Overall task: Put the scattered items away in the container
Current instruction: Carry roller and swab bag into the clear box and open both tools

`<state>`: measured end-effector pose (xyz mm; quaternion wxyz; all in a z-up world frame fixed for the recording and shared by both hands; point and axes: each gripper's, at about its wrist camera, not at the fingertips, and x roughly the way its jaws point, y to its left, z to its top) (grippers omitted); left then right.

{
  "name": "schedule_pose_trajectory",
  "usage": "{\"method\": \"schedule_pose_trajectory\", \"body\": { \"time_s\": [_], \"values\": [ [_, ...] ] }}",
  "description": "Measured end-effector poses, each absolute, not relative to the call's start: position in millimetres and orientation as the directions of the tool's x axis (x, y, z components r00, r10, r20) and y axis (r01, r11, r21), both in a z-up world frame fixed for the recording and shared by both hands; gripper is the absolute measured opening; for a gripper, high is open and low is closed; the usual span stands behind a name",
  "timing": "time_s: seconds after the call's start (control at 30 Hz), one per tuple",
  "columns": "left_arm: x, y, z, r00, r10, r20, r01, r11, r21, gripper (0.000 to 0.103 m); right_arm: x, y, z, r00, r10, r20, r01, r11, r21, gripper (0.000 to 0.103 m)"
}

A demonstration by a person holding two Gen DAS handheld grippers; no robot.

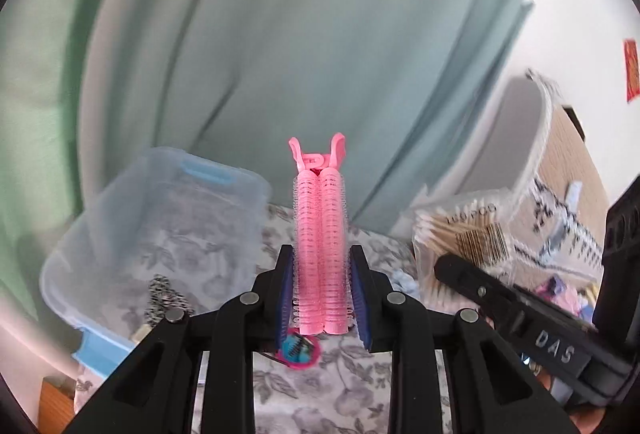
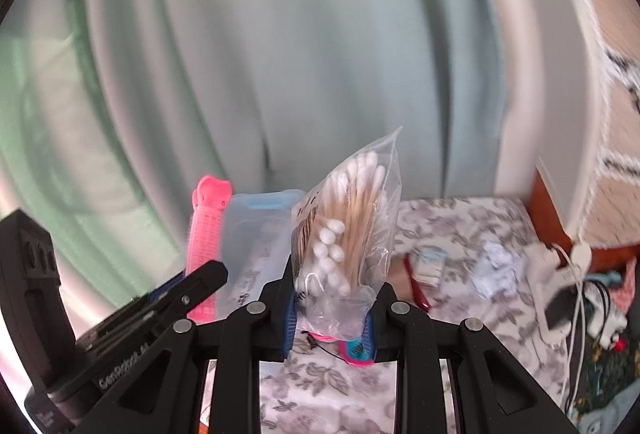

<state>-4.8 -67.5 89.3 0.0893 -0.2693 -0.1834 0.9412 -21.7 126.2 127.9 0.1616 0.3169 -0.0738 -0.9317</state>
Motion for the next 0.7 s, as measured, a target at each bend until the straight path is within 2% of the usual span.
{"method": "schedule_pose_trajectory", "body": {
  "time_s": [0.3,0.7],
  "values": [
    [7.2,-140.7,68.9,-0.864,0.168,-0.474,0.101,-0.866,-0.491,0.028,-18.4,63.0,126.4,-0.699,-0.392,-0.598,0.364,-0.915,0.175,0.027],
    [3.6,-186.4,41.1,-0.846,0.126,-0.519,0.206,-0.820,-0.534,0.028,-38.0,19.8,105.4,-0.632,-0.420,-0.651,0.416,-0.893,0.172,0.027]
  ]
}}
